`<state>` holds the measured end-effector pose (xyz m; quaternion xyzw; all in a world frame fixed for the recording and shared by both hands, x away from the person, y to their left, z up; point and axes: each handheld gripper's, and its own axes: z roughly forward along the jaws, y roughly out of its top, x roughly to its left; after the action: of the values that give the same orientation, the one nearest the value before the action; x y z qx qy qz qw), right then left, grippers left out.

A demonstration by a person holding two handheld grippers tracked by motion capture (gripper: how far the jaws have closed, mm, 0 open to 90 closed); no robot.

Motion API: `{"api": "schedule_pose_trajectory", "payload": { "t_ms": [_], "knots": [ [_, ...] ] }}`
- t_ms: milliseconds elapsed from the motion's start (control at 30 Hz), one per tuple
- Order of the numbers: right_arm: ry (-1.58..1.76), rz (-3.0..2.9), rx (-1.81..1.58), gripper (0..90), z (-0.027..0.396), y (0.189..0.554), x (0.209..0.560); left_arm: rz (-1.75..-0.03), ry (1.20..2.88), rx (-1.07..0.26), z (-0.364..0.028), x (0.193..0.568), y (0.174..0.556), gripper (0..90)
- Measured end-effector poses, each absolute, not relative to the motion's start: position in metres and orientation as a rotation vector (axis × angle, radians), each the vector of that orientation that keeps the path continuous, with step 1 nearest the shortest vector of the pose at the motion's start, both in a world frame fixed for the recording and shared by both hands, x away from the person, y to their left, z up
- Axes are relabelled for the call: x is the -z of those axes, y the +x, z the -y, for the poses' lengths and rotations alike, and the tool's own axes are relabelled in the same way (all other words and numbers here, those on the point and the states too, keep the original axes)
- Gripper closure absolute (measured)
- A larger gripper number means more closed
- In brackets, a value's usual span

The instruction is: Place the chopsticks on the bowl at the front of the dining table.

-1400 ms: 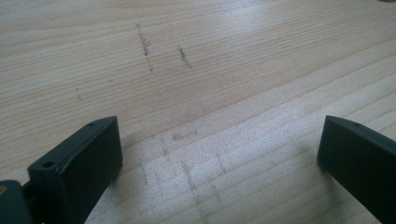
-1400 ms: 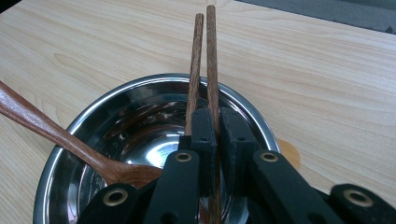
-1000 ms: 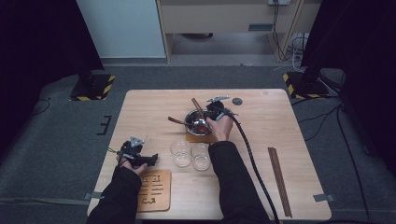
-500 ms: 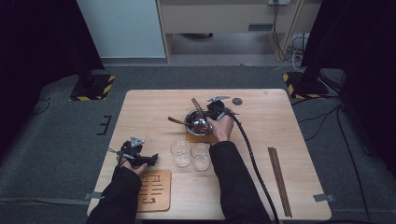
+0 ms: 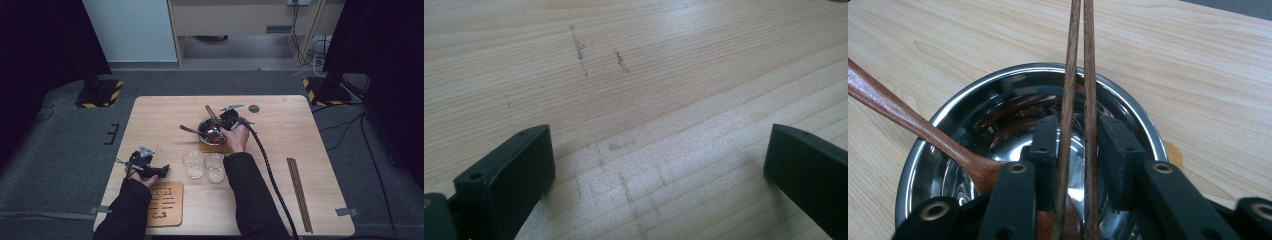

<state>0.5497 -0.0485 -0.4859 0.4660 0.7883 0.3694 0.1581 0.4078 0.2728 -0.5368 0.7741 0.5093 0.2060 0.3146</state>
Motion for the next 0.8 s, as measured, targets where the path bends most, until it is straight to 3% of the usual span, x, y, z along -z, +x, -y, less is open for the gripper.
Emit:
{"api": "schedule_pose_trajectory", "payload": {
  "t_ms": [333,800],
  "knots": [
    [1.359,-2.241,-1.065,77.9,0.0489,0.5488,0.4887,-1.342,2.040,-0.543,-0.2728,0.5368,0.4078,0.0],
    [1.394,-2.217,-1.056,75.0,0.0511,0.5495,0.4887,-1.342,2.040,-0.543,-0.2728,0.5368,0.4078,0.0]
  ]
}}
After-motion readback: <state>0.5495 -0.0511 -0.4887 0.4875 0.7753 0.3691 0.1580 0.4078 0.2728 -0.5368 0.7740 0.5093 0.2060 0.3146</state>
